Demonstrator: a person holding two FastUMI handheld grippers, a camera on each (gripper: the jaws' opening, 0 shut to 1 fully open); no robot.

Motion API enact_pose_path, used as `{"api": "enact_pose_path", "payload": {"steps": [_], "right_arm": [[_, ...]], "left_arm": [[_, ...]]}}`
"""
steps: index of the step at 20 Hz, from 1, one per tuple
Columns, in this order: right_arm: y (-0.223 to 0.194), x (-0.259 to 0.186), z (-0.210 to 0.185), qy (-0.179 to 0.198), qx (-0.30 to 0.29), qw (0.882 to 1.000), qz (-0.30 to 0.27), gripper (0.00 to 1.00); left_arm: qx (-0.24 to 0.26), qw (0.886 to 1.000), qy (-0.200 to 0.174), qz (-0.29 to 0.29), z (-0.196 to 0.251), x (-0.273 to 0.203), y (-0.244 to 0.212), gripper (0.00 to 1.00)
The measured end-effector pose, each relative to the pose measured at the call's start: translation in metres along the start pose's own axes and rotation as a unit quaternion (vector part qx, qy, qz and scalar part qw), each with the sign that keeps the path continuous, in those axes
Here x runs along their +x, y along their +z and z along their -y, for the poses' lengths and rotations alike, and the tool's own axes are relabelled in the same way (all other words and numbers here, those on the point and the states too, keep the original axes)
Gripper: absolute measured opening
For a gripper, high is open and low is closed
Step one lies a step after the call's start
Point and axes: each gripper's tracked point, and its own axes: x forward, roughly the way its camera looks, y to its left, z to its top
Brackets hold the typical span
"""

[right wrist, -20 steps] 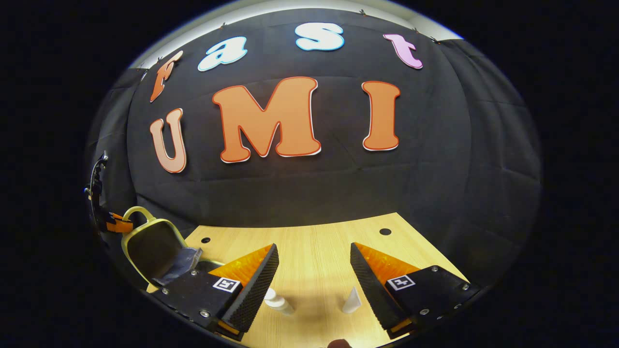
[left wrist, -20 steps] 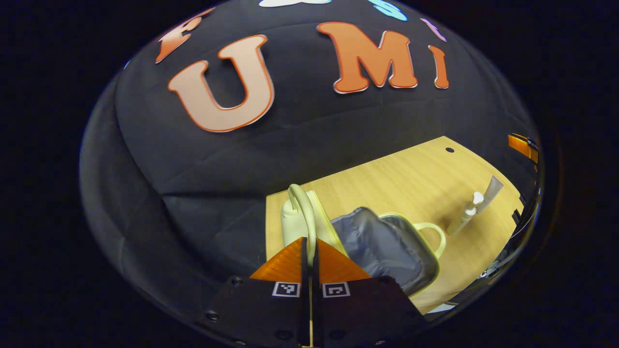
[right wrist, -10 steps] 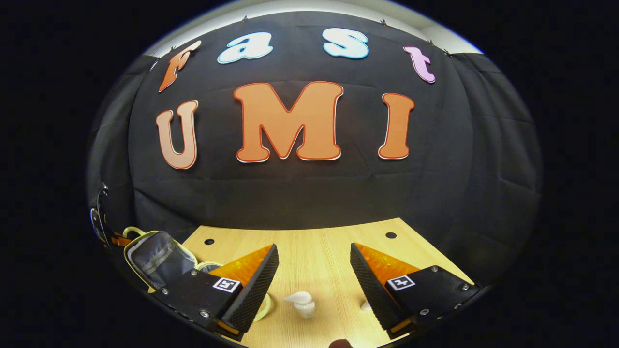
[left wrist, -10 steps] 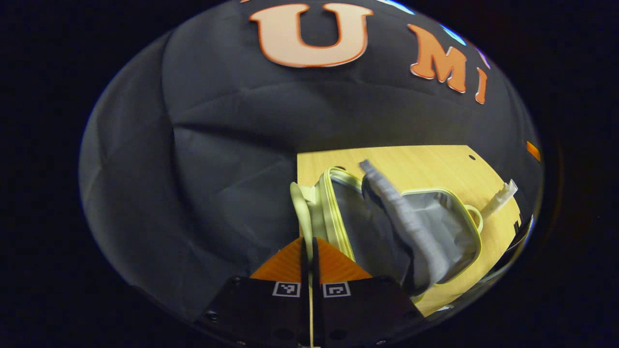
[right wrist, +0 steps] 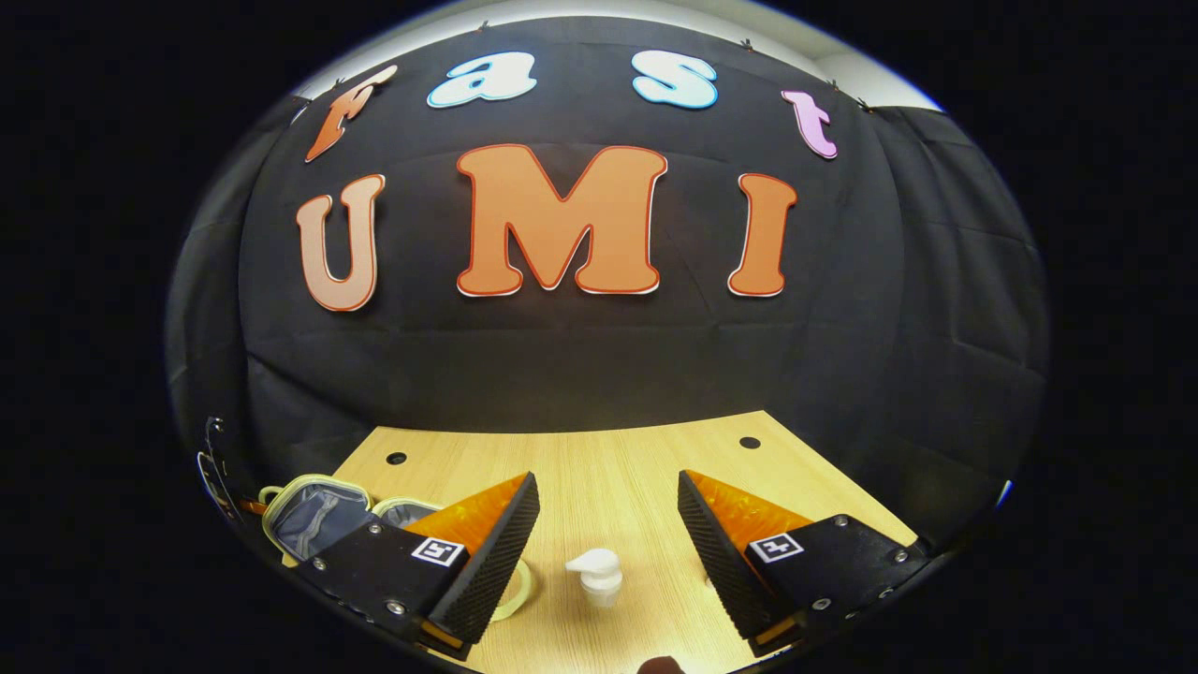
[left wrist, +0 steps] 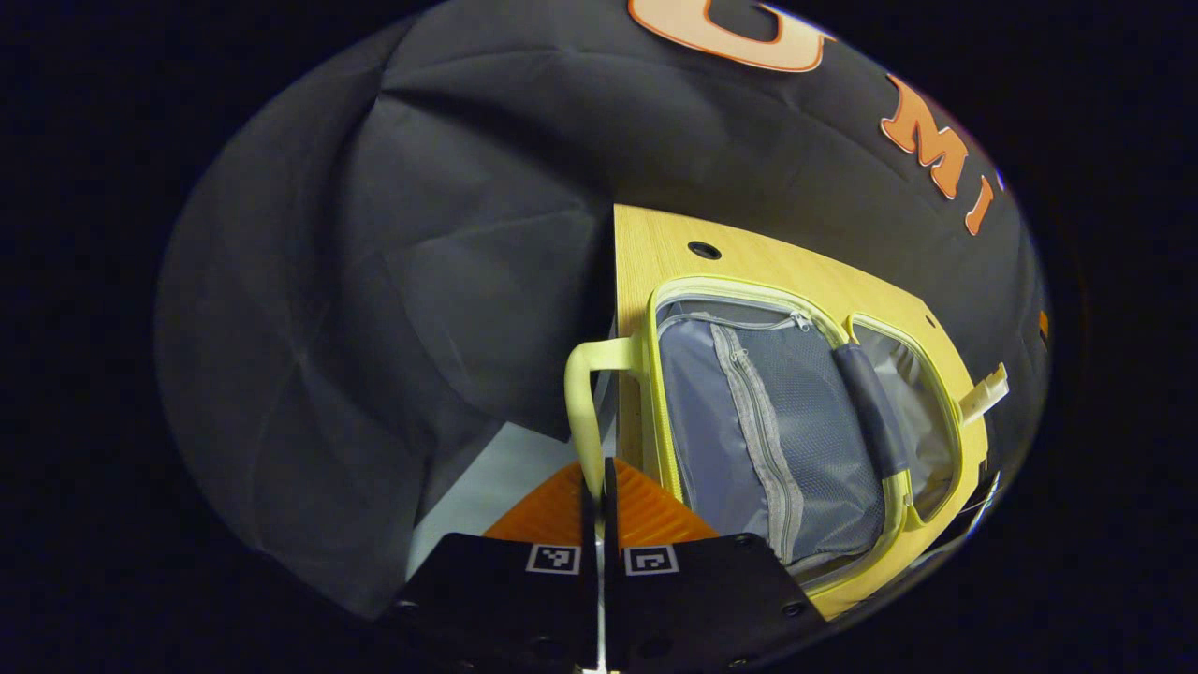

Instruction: First open the suitcase, pack the skin care products into it, and then close the suitcase.

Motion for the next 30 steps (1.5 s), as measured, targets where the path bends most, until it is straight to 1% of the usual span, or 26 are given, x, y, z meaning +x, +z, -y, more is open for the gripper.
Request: {"api": "enact_pose_path", "payload": {"steps": [2, 3, 4, 5, 6, 7, 8, 10, 11, 13, 15, 16, 18, 20, 21, 23, 24, 25, 27, 28, 29, 30], "right_arm": [[-0.005, 0.000, 0.003, -0.003, -0.002, 1.000, -0.004, 0.95], [-0.006, 0.000, 0.005, -0.003, -0.002, 1.000, -0.004, 0.95], [-0.007, 0.001, 0.008, -0.004, -0.002, 1.000, -0.005, 0.95], [-0.009, 0.001, 0.010, -0.005, -0.001, 1.000, -0.005, 0.95], [-0.009, 0.002, 0.013, -0.005, 0.001, 1.000, -0.005, 0.95], [-0.011, 0.004, 0.016, -0.004, 0.003, 1.000, -0.006, 0.95], [-0.013, 0.006, 0.021, -0.004, 0.002, 1.000, -0.007, 0.95], [-0.015, 0.009, 0.031, -0.003, 0.000, 1.000, -0.009, 0.95], [-0.016, 0.012, 0.037, -0.002, -0.001, 1.000, -0.010, 0.95], [-0.014, 0.016, 0.049, 0.001, 0.003, 1.000, -0.010, 0.95], [-0.012, 0.020, 0.063, 0.006, 0.004, 1.000, -0.007, 0.95], [-0.013, 0.022, 0.070, 0.009, 0.001, 1.000, -0.008, 0.95], [-0.014, 0.025, 0.085, 0.017, -0.004, 1.000, -0.008, 0.95], [-0.017, 0.027, 0.099, 0.030, -0.013, 0.999, -0.009, 0.95], [-0.016, 0.029, 0.106, 0.036, -0.016, 0.999, -0.009, 0.95], [-0.019, 0.032, 0.119, 0.050, -0.020, 0.998, -0.011, 0.95], [-0.019, 0.033, 0.126, 0.055, -0.020, 0.998, -0.012, 0.95], [-0.020, 0.035, 0.132, 0.061, -0.021, 0.998, -0.010, 0.95], [-0.025, 0.038, 0.143, 0.068, -0.037, 0.997, -0.008, 0.95], [-0.030, 0.039, 0.150, 0.069, -0.049, 0.996, -0.008, 0.95], [-0.033, 0.040, 0.154, 0.074, -0.058, 0.996, -0.005, 0.95], [-0.034, 0.040, 0.157, 0.079, -0.062, 0.995, -0.004, 0.95]], "left_arm": [[-0.006, 1.000, 0.007, 0.008, -0.009, 0.000, -0.002, 0.07], [-0.006, 1.000, 0.006, 0.009, -0.009, -0.001, -0.001, 0.13], [-0.003, 1.000, 0.009, 0.008, -0.010, -0.002, 0.000, 0.16], [0.002, 1.000, 0.018, 0.005, -0.013, -0.004, 0.001, 0.16], [0.013, 0.999, 0.044, 0.009, -0.021, -0.007, 0.002, 0.25], [0.021, 0.997, 0.067, 0.016, -0.030, -0.008, 0.009, 0.26], [0.026, 0.995, 0.096, 0.032, -0.036, -0.014, 0.019, 0.47], [0.026, 0.989, 0.124, 0.077, -0.021, -0.048, 0.051, 0.89], [0.031, 0.986, 0.132, 0.101, -0.012, -0.056, 0.066, 0.98], [0.049, 0.976, 0.154, 0.147, 0.023, -0.091, 0.098, 0.98], [0.071, 0.963, 0.167, 0.197, 0.075, -0.129, 0.126, 1.00], [0.079, 0.955, 0.170, 0.229, 0.104, -0.151, 0.140, 0.98], [0.095, 0.941, 0.160, 0.284, 0.161, -0.199, 0.156, 0.98], [0.099, 0.924, 0.150, 0.337, 0.221, -0.243, 0.174, 0.96], [0.099, 0.916, 0.138, 0.364, 0.248, -0.260, 0.181, 0.97], [0.093, 0.898, 0.132, 0.409, 0.292, -0.282, 0.188, 0.97], [0.087, 0.892, 0.129, 0.424, 0.312, -0.292, 0.189, 0.99], [0.080, 0.891, 0.120, 0.431, 0.330, -0.296, 0.185, 0.99], [0.074, 0.898, 0.077, 0.427, 0.381, -0.291, 0.179, 1.00], [0.077, 0.900, 0.062, 0.425, 0.404, -0.286, 0.176, 0.99], [0.077, 0.903, 0.057, 0.418, 0.424, -0.276, 0.169, 1.00], [0.075, 0.908, 0.052, 0.409, 0.440, -0.267, 0.159, 0.99]]}}
